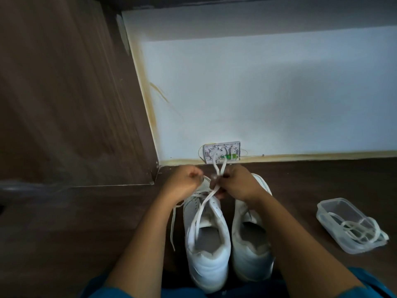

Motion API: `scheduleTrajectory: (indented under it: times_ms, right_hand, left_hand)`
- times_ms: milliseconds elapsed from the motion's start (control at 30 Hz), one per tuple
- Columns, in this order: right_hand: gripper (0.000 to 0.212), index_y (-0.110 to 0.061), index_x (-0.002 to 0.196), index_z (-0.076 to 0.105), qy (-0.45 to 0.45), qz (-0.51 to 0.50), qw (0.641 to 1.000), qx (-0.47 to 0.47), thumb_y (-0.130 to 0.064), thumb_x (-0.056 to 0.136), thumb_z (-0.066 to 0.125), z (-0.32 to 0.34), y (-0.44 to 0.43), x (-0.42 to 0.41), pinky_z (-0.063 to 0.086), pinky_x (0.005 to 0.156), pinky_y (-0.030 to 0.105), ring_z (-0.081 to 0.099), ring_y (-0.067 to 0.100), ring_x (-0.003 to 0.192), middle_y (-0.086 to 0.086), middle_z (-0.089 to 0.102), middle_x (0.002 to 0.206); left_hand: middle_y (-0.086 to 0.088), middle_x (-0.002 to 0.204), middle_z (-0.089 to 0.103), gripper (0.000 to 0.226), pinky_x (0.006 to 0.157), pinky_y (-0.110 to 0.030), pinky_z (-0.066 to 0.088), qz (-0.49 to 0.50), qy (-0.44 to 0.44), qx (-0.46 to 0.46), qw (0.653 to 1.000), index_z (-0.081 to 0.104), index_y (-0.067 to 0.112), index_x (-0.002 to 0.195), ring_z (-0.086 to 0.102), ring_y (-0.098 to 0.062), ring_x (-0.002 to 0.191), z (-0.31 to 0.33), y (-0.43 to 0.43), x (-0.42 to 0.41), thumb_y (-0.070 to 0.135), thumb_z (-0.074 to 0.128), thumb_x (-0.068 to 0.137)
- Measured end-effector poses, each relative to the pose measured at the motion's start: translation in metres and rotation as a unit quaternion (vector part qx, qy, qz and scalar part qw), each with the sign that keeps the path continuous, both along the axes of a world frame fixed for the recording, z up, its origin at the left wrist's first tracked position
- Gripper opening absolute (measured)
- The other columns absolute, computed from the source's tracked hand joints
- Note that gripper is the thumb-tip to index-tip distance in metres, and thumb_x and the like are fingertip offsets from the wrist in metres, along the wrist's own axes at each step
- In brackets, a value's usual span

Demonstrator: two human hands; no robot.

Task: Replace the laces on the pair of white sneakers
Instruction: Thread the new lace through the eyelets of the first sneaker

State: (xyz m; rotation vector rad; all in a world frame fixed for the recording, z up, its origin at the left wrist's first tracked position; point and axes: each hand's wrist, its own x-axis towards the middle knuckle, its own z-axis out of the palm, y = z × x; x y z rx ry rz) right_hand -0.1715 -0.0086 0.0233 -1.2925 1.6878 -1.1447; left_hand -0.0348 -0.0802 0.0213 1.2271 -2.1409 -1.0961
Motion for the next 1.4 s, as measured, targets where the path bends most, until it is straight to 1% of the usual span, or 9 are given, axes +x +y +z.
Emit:
scheduleTrajectory:
  times_ms: [167, 233, 300, 467, 667, 767, 900, 1133, 1400]
  right_hand:
    - [0.028, -0.008, 0.061, 0.055, -0.220, -0.199, 0.951, -0.084, -0.012, 0.089, 0.056, 0.029, 0.002, -0.024, 0.040, 0.051, 0.027, 0.049, 0.019, 0.042, 0.005, 0.055, 0.051]
    - [0.026, -0.009, 0.061, 0.053, 0.028, -0.211, 0.977, 0.028, -0.017, 0.085, 0.057, 0.023, 0.002, -0.037, 0.041, 0.055, 0.027, 0.053, 0.020, 0.050, 0.007, 0.056, 0.059]
    - [0.012, -0.010, 0.079, 0.059, 0.317, -0.139, 0.924, 0.164, -0.022, 0.080, 0.061, 0.010, 0.001, -0.035, 0.044, 0.065, 0.026, 0.061, 0.024, 0.077, 0.009, 0.065, 0.084]
    - [0.031, -0.023, 0.114, 0.061, 0.473, -0.084, 0.872, 0.095, -0.028, 0.084, 0.061, 0.009, -0.010, -0.004, 0.041, 0.092, 0.034, 0.049, 0.027, 0.115, 0.004, 0.058, 0.114]
    - [0.017, -0.007, 0.091, 0.071, 0.262, 0.154, 0.953, -0.023, -0.022, 0.086, 0.066, -0.004, -0.018, 0.022, 0.049, 0.075, 0.032, 0.063, 0.020, 0.076, 0.015, 0.068, 0.088]
    - [0.011, -0.006, 0.073, 0.070, 0.012, 0.092, 0.993, -0.078, -0.016, 0.078, 0.070, 0.011, -0.017, 0.019, 0.043, 0.061, 0.028, 0.053, 0.017, 0.058, 0.020, 0.065, 0.070]
    - [0.029, -0.012, 0.047, 0.054, -0.322, 0.034, 0.934, -0.149, -0.016, 0.075, 0.063, 0.037, -0.016, 0.008, 0.042, 0.054, 0.026, 0.045, 0.017, 0.048, 0.004, 0.047, 0.046]
    - [0.025, -0.007, 0.078, 0.060, -0.278, 0.023, 0.960, -0.033, -0.005, 0.096, 0.043, 0.036, -0.013, 0.013, 0.022, 0.041, 0.017, 0.028, 0.006, 0.035, 0.001, 0.047, 0.051]
    - [0.030, -0.007, 0.099, 0.062, -0.442, 0.021, 0.881, -0.167, 0.008, 0.081, 0.043, 0.050, -0.003, -0.011, 0.035, 0.043, 0.014, 0.044, 0.004, 0.041, 0.007, 0.071, 0.081]
  left_hand:
    - [-0.010, 0.110, 0.064, 0.022, 0.088, -0.031, 0.050, -0.047, -0.193, -0.026, 0.980, 0.064, 0.011, 0.107, 0.061, -0.025, 0.102, -0.026, -0.011, 0.013, 0.007, 0.063, 0.085]
    - [-0.014, 0.108, 0.063, 0.020, 0.078, -0.029, 0.047, -0.041, -0.185, -0.035, 0.981, 0.062, 0.013, 0.103, 0.060, -0.030, 0.099, -0.030, -0.012, 0.013, 0.005, 0.061, 0.084]
    - [-0.014, 0.104, 0.062, 0.020, 0.069, -0.027, 0.043, -0.036, -0.195, -0.046, 0.979, 0.058, 0.018, 0.100, 0.059, -0.028, 0.088, -0.032, -0.012, 0.014, 0.006, 0.058, 0.085]
    - [-0.007, 0.072, 0.053, 0.021, 0.055, -0.026, 0.040, 0.008, 0.007, 0.091, 0.996, 0.049, 0.016, 0.088, 0.049, -0.017, 0.058, -0.010, -0.005, 0.009, -0.004, 0.044, 0.083]
    - [-0.005, 0.055, 0.047, 0.024, 0.043, -0.022, 0.032, 0.009, 0.232, 0.161, 0.959, 0.053, 0.012, 0.080, 0.031, -0.007, 0.034, 0.013, 0.000, 0.015, -0.008, 0.042, 0.088]
    - [-0.001, 0.051, 0.048, 0.019, 0.043, -0.023, 0.035, 0.039, 0.120, 0.061, 0.990, 0.053, 0.016, 0.079, 0.040, -0.008, 0.040, 0.006, -0.009, 0.024, 0.005, 0.046, 0.093]
    - [-0.002, 0.064, 0.060, 0.015, 0.051, -0.022, 0.044, -0.064, -0.091, 0.121, 0.986, 0.057, 0.017, 0.098, 0.053, -0.006, 0.049, -0.002, -0.005, 0.032, 0.006, 0.048, 0.093]
    - [-0.011, 0.082, 0.050, 0.058, 0.058, -0.028, 0.044, -0.192, -0.026, 0.137, 0.971, 0.051, 0.040, 0.121, 0.049, -0.017, 0.067, 0.006, 0.004, 0.026, 0.024, 0.076, 0.071]
    - [-0.001, 0.074, 0.051, 0.018, 0.050, -0.024, 0.036, -0.181, -0.047, 0.099, 0.977, 0.055, 0.030, 0.086, 0.043, -0.010, 0.056, -0.001, 0.001, 0.022, 0.017, 0.068, 0.083]
